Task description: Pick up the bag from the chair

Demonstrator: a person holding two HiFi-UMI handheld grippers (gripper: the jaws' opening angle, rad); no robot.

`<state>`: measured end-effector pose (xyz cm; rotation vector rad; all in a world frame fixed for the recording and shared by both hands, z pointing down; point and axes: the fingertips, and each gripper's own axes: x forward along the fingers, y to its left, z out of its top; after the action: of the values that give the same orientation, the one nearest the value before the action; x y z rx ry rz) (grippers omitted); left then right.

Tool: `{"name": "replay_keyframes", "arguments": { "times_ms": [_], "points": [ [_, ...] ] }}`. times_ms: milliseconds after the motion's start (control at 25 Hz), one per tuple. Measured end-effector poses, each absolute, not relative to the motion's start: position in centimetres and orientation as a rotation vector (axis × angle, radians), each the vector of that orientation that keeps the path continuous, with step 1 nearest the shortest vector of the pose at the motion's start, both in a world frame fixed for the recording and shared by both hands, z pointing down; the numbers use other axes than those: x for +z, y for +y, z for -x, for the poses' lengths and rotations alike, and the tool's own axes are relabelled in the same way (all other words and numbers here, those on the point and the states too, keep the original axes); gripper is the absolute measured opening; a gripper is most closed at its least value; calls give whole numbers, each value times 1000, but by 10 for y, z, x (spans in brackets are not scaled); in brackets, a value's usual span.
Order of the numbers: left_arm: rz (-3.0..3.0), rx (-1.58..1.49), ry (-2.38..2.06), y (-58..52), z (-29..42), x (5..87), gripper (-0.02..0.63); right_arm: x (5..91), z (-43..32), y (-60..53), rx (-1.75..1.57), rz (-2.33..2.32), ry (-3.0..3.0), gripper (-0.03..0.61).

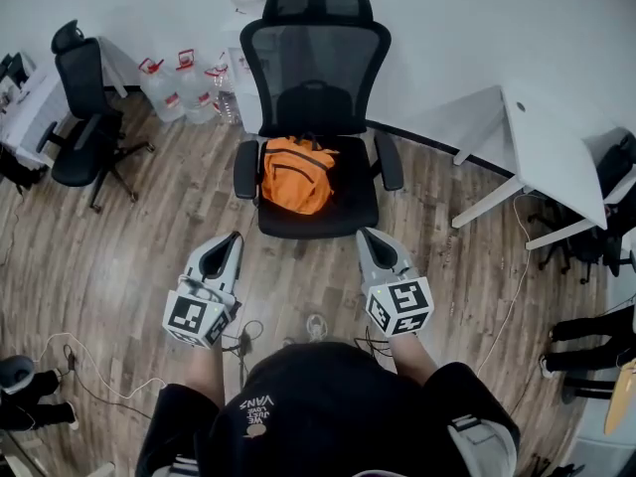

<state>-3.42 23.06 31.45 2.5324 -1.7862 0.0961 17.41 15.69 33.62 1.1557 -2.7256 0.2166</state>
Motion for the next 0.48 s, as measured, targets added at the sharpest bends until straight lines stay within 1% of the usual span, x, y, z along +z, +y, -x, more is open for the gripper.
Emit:
{"name": "replay_keyframes", "arguments": {
  "times_ms": [480],
  "points": [
    [-2474, 106, -1871, 190, 30, 320, 9, 348, -176, 108, 243, -1089, -2746, -2]
  ]
}}
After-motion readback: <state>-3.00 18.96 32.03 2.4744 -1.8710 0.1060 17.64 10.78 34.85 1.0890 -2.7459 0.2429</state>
